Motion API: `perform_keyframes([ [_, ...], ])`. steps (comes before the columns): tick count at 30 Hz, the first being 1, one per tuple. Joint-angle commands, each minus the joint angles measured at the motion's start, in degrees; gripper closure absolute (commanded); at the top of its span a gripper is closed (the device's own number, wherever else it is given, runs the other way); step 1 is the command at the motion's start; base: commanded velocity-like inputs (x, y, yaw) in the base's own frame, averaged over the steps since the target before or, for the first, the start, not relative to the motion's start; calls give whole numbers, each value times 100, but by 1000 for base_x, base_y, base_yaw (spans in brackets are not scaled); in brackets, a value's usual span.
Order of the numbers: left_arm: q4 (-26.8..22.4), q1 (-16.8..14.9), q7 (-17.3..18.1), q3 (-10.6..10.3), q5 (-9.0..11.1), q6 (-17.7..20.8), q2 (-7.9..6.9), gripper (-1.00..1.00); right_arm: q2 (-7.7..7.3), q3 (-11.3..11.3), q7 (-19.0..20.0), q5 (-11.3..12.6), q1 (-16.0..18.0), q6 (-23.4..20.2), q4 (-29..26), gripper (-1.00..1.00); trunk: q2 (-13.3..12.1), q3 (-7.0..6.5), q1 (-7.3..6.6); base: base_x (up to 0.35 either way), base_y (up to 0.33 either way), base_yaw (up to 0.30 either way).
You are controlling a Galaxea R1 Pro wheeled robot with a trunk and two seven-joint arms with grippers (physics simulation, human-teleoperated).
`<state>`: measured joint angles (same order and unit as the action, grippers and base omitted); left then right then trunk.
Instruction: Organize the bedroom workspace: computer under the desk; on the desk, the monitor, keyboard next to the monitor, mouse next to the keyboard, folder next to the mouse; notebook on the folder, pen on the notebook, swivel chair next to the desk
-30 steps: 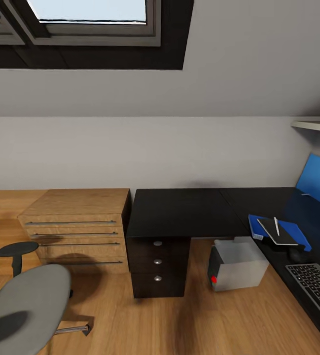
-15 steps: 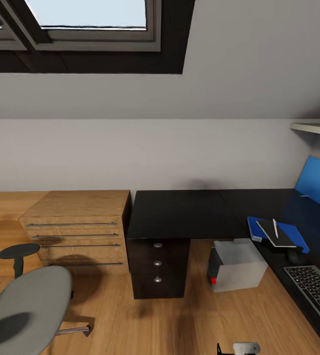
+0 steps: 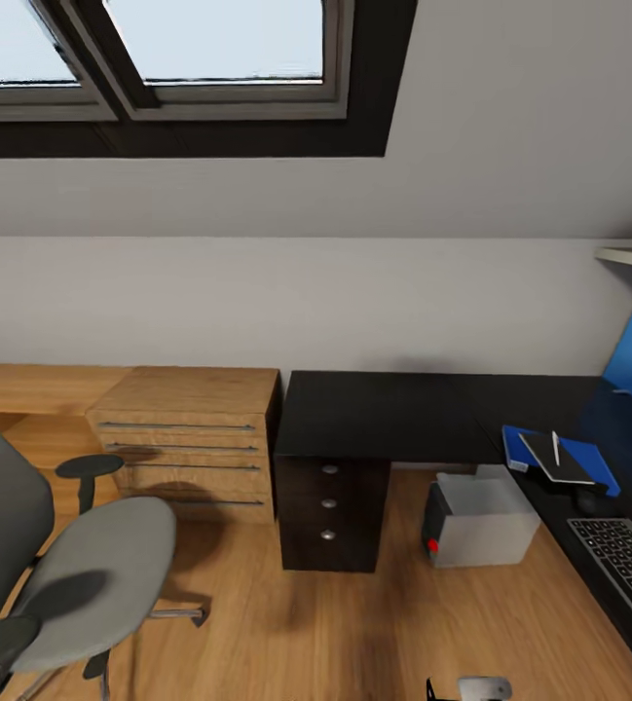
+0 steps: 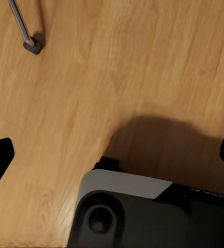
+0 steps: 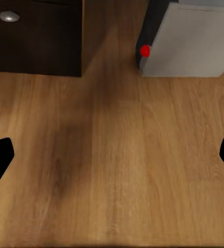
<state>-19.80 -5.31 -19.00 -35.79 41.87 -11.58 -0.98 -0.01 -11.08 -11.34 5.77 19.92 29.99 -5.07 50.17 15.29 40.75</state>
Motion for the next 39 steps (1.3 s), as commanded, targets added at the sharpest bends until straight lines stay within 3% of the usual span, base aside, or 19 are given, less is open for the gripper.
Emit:
perform_keyframes([
  [1, -6, -5, -33, -49, 49, -19, -2, -100, 0, -52, -16, 54, 4, 21, 6, -100, -36, -9, -24, -136, 0, 244],
  [6, -6, -5, -33, -50, 49, -20, 0, -100, 2, -64, -10, 8, 4, 26, 169, -100, -237, -85, -134, -52, 0, 246],
  [11, -6, -5, -33, -50, 49, -23, -1, -100, 72, -57, -28, -269, 4, 61, 249, -100, -437, -155, -244, -7, 0, 248],
  [28, -2, -5, -32, -50, 49, -159, -3, -100, 89, -45, -66, -331, 4, 1278, 534, -100, -1119, -380, -617, 0, 0, 246],
  [29, 15, -5, -26, -50, 45, -421, 4, -100, 75, -31, -76, -324, -27, 1940, 617, -100, -1159, -392, -639, 0, 0, 226],
  [32, 17, -5, -25, -52, 39, -464, 7, -100, 69, -28, -91, -320, -113, 2322, 625, -100, -1279, -428, -705, 0, 0, 223],
  [33, 19, -5, -27, -54, 34, -498, 11, -100, 67, -27, -135, -317, -227, 2718, 628, -100, -1319, -440, -727, 0, 0, 212],
  [35, 19, -5, -31, -49, 27, -668, 16, -100, 75, -30, -238, -315, -309, 2970, 629, -100, -1400, -463, -771, 0, 0, 201],
  [36, 31, -5, -32, -55, 25, -1292, 23, -100, 78, -33, -330, -314, -342, 3001, 628, -100, -1440, -474, -793, 0, 0, 196],
  [37, 39, -5, -32, -58, 24, -1498, 25, -100, 78, -31, -348, -314, -347, 3001, 627, -100, -1480, -485, -815, 0, 0, 196],
  [39, 148, -5, -33, -71, 27, -2325, 40, -100, 78, -28, -411, -314, -358, 3001, 619, -100, -1560, -507, -859, 0, 0, 194],
])
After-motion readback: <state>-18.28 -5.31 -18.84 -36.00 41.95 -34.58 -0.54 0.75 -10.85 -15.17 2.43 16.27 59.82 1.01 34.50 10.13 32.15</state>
